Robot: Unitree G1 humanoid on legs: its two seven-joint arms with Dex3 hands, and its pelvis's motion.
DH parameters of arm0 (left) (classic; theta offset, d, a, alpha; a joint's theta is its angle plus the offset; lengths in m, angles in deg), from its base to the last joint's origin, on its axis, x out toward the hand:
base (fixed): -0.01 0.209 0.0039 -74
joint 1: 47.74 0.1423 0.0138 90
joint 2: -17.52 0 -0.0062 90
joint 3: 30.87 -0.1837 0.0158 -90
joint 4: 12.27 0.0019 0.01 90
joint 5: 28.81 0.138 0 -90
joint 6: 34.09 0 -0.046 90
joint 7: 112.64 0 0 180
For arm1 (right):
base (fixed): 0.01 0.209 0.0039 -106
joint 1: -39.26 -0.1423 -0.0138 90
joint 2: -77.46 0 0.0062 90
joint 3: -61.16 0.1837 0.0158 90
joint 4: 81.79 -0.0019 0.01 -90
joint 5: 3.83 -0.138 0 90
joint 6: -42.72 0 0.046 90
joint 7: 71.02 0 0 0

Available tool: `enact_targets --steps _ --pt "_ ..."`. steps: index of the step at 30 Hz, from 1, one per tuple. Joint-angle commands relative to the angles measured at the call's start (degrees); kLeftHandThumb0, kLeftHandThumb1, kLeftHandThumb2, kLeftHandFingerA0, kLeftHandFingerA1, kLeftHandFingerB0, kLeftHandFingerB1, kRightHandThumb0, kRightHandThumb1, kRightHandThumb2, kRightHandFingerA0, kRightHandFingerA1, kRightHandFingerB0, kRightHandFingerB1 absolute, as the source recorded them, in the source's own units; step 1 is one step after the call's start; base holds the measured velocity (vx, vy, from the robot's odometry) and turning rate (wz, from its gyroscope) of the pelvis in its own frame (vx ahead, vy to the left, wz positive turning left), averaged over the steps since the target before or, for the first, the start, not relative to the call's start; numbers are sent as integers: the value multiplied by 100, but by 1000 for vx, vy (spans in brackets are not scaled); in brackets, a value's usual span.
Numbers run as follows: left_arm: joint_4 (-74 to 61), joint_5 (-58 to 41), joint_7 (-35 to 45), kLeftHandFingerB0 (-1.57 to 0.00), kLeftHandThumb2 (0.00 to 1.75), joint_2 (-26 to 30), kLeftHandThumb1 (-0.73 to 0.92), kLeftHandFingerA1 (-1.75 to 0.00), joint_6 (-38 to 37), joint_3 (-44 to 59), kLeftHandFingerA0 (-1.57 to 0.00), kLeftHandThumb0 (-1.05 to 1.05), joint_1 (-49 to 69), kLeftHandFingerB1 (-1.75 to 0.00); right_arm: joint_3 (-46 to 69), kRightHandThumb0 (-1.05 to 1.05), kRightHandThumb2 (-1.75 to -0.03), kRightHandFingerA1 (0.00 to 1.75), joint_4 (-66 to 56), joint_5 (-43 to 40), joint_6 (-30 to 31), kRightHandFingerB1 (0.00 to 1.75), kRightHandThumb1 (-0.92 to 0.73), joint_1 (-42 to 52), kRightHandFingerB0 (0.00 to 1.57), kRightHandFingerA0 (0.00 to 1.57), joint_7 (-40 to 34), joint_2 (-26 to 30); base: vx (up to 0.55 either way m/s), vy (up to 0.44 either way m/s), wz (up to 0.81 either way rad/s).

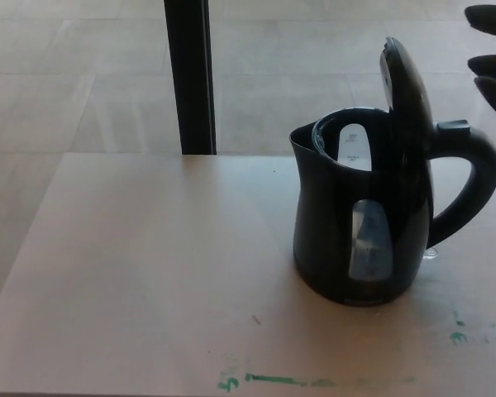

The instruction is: The robot uses its right hand to push down on the lid of a kettle kept in the middle of the desk to close it

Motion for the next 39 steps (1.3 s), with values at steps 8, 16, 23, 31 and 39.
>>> enact_targets --steps 8,16,23,31,39 --pt "-33 -98 -16 -33 63 164 76 -42 65 -54 -44 -68 95 -34 -587 -75 -63 48 1269 850 -451 30 -72 -1089 27 34 184 -143 0 0 0" --pt "44 -63 -3 -33 63 179 75 -42 -3 -102 -45 -71 94 -34 -830 -76 -62 46 1806 1214 -739 30 -69 -1313 32 36 148 -252 0 0 0" --pt "-15 -139 100 -31 63 182 76 -43 53 -69 -43 -68 119 -34 -1497 -73 -61 40 1866 1827 -1240 30 -66 -1039 31 38 155 -296 0 0 0" --pt "29 -92 79 -31 63 211 75 -43 28 -135 -43 -71 101 -33 -2087 -79 -62 45 1581 2342 -1318 32 -71 -1096 27 32 307 -355 0 0 0" --pt "8 -128 120 -29 63 256 74 -43 68 -117 -43 -69 93 -34 -2362 -80 -63 51 1363 2684 -1341 34 -72 -1150 24 27 516 -383 0 0 0"
